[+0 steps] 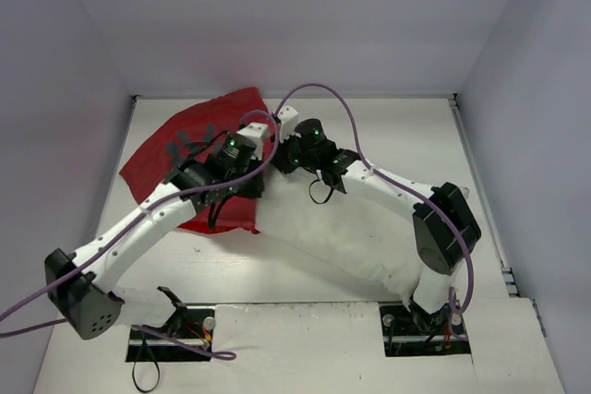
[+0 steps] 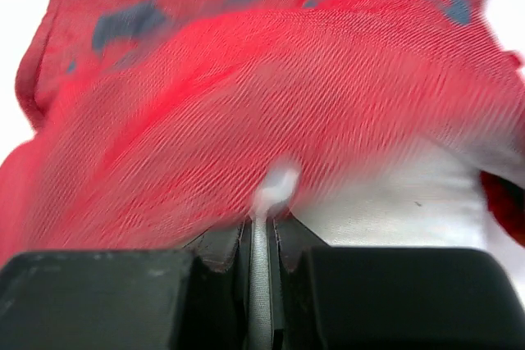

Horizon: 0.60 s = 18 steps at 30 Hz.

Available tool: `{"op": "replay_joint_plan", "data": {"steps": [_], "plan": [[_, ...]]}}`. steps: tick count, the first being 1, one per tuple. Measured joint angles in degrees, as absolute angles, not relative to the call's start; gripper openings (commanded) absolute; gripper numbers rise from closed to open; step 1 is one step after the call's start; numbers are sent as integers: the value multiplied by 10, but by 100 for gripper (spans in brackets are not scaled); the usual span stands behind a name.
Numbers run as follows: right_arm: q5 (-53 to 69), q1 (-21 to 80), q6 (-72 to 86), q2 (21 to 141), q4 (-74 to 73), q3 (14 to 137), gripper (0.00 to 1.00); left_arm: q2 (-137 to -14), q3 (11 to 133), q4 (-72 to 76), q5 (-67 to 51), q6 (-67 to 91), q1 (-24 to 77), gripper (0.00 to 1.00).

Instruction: Put the pillow into the pillowcase

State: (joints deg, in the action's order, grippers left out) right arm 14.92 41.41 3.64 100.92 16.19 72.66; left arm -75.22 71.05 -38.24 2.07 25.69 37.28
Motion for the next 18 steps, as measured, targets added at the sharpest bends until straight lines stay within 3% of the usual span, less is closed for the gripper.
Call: {"op": "replay_joint_plan", "data": {"steps": [6,13,14,16,17,18], "plan": [[84,411,59,1015,128,781,0,-710,751,-352,-53,330,527,0],[48,411,84,1049,129,802,0,-702,624,-331,-53,393,448,0],[48,410,84,1051,130,802,16,-700,610,-330,-48,398,428,0],[55,408,79,1051,131,802,37,-695,591,-335,-34,404,389,0],[60,407,70,1049,131,802,54,-692,589,-336,-29,406,377,0],[67,405,62,1044,131,800,62,-689,589,-335,-27,406,368,0]]}}
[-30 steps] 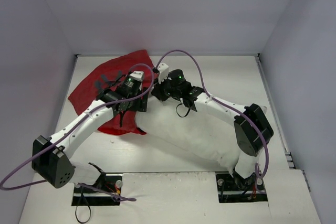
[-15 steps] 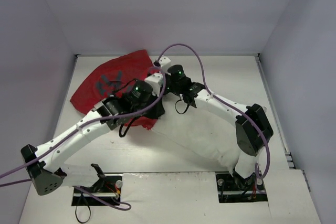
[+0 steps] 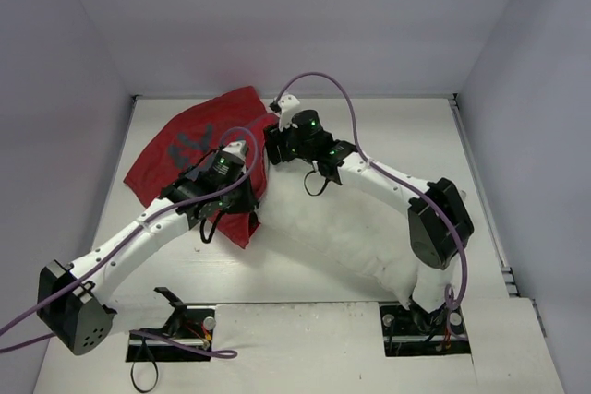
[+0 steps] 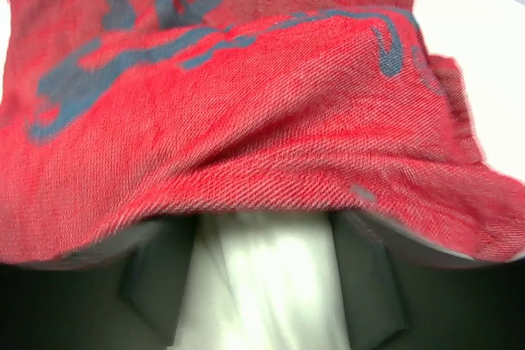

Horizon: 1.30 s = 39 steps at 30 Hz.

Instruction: Put the pillow into the pillowcase

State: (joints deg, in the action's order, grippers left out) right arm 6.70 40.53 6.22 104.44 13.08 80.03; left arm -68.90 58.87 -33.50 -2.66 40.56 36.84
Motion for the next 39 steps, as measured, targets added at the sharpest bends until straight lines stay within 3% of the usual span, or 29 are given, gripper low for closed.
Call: {"op": "replay_joint_plan", "data": {"steps": [1,2,6,14,16,17,18,19,23,28,33,38,39], "plan": [[76,402,50,1035,130,794,74,-685,589,-333,-24,406,364,0],[85,399,40,1022,127,785,80,-681,590,-332,-23,405,362,0],[115,379,-11,922,105,726,96,-680,608,-329,-24,405,362,0],[160,377,-43,774,59,604,100,-699,624,-327,-40,404,362,0],[166,387,-36,780,48,573,88,-705,628,-327,-48,403,362,0],[166,395,-32,789,44,561,73,-708,631,-327,-52,402,362,0],[168,402,-30,802,43,554,23,-712,636,-328,-59,402,362,0],[170,410,-31,820,43,553,0,-715,640,-328,-62,402,362,0],[190,422,-4,894,44,597,0,-752,705,-343,-97,410,367,0],[157,410,29,955,8,762,0,-806,838,-352,-102,417,432,0],[132,413,71,971,11,798,0,-730,735,-253,-112,475,446,0],[118,441,102,981,40,744,0,-668,627,-277,-96,495,444,0],[118,445,105,981,44,734,0,-660,617,-292,-89,495,439,8]]}}
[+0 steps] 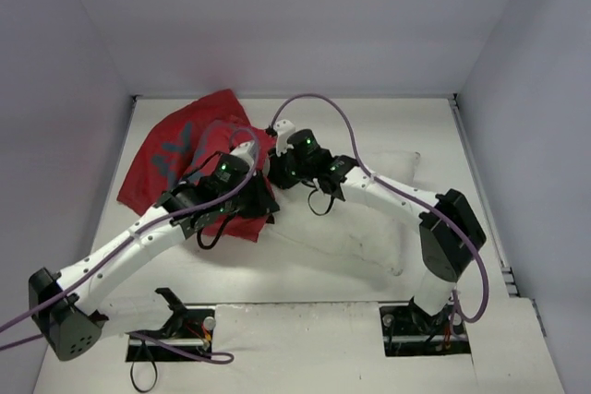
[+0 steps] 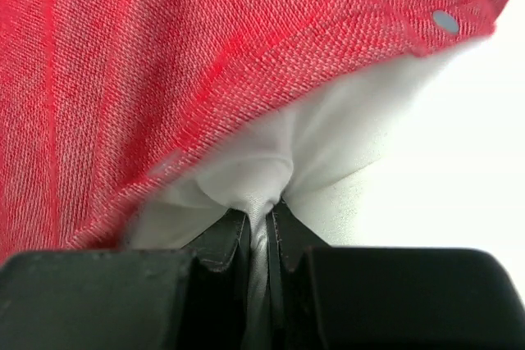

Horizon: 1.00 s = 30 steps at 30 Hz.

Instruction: Put the pillow into the pillowcase

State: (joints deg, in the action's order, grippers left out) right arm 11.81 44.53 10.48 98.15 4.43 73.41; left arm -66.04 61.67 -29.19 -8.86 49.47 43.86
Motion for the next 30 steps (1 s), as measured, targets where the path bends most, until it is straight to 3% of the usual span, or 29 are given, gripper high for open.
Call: {"op": "replay_joint_plan", "data": {"steps": [2,3,4,5,6,7,8,11,18,25,30], "plan": [[118,451,106,980,58,724,18,-643,605,-321,-81,488,424,30],[118,452,107,978,67,719,30,-635,604,-333,-77,484,416,50],[118,452,105,973,72,715,42,-626,604,-344,-70,479,409,56],[118,451,102,966,76,710,66,-618,604,-352,-64,475,403,59],[118,450,97,957,77,706,77,-609,608,-362,-55,473,399,62],[118,447,89,946,76,702,90,-604,614,-374,-45,470,397,72],[119,442,86,933,71,701,93,-602,625,-385,-38,462,396,72],[121,406,63,893,57,701,100,-613,689,-410,-8,442,397,73],[148,279,42,868,47,706,100,-741,874,-423,60,357,380,74],[180,262,44,926,40,700,100,-965,1011,-447,79,270,362,74],[185,262,46,938,41,679,100,-1055,1051,-487,107,226,362,74]]}}
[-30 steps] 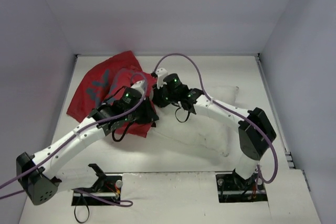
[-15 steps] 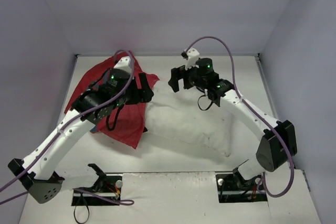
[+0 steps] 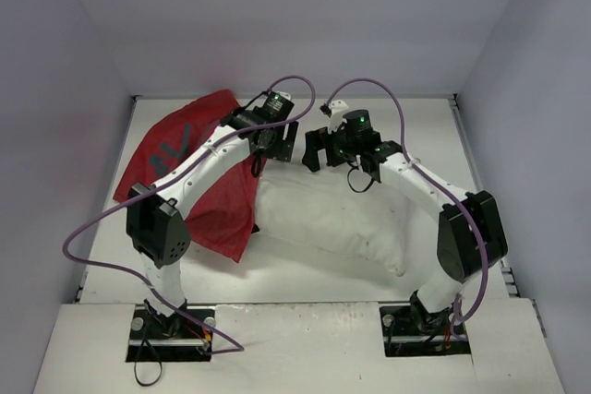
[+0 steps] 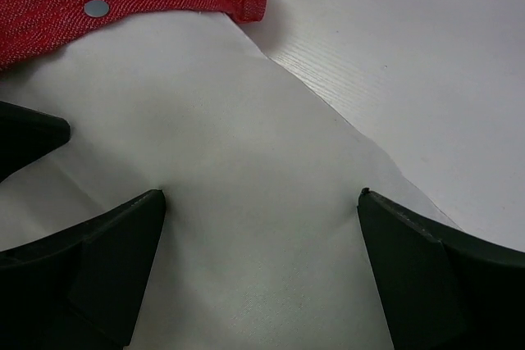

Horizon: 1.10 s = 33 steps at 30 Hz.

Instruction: Put the pillow into the pillowcase

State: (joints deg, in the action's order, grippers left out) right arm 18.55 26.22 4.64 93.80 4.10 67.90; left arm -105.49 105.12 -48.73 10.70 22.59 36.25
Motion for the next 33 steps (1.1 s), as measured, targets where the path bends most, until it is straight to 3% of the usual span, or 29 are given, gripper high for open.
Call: {"op": "replay_joint_plan", "data": {"steps": [9,12,13,15,16,18,19,26,33], "plan": [[195,262,53,938,73,650,98,-1060,1051,-509,193,189,362,73],[199,262,58,937,81,645,93,-1069,1054,-509,206,182,362,59],[201,261,59,937,82,644,86,-1075,1057,-510,208,180,362,38],[206,260,59,936,85,642,72,-1087,1063,-510,210,180,362,10],[211,259,60,934,86,641,50,-1093,1066,-510,211,175,362,0],[218,259,56,933,88,640,22,-1101,1076,-513,210,173,362,0],[226,259,57,932,90,639,0,-1103,1084,-512,207,171,362,0],[262,271,81,901,86,635,0,-1098,1186,-501,79,171,391,0],[259,280,137,870,92,617,0,-985,1035,-371,-92,236,453,0]]}}
